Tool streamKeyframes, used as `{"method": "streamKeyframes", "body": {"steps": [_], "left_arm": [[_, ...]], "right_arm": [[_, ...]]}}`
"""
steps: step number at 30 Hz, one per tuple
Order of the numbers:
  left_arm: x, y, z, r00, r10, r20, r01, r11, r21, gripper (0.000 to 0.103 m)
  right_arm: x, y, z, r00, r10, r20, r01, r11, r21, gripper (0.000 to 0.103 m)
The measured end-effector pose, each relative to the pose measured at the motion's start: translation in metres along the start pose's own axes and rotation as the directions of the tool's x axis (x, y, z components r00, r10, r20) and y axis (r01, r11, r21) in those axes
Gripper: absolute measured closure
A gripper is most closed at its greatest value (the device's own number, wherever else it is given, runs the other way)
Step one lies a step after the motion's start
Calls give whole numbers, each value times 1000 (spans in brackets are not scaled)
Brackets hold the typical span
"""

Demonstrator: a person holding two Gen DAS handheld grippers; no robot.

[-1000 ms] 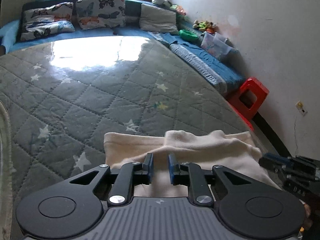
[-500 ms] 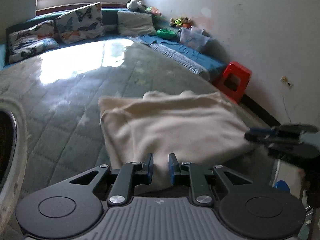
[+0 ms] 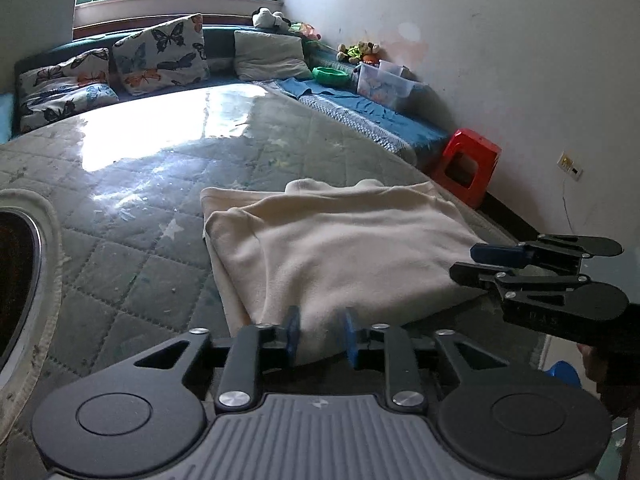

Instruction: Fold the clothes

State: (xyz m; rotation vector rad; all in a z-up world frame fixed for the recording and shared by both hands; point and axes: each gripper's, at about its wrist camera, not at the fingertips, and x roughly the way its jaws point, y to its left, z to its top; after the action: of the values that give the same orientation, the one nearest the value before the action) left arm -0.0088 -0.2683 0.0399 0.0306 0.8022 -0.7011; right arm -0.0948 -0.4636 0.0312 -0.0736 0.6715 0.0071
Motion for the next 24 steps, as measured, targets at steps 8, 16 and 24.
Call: {"method": "streamKeyframes", "body": {"steps": [8, 16, 24], "left_arm": [[-23, 5, -12, 996, 83, 22, -82, 996, -16, 40], [-44, 22, -29, 988, 149, 42, -145, 986, -86, 10], [-62, 30, -41, 980, 188, 65, -179, 975, -128, 0]], "right_arm": [[-5, 17, 1, 1000, 15, 21, -15, 1000, 8, 47], [-12, 26, -1, 1000, -15, 21, 14, 999, 38, 23], [-13, 32, -5, 999, -45, 8, 44, 995, 93, 10]]}}
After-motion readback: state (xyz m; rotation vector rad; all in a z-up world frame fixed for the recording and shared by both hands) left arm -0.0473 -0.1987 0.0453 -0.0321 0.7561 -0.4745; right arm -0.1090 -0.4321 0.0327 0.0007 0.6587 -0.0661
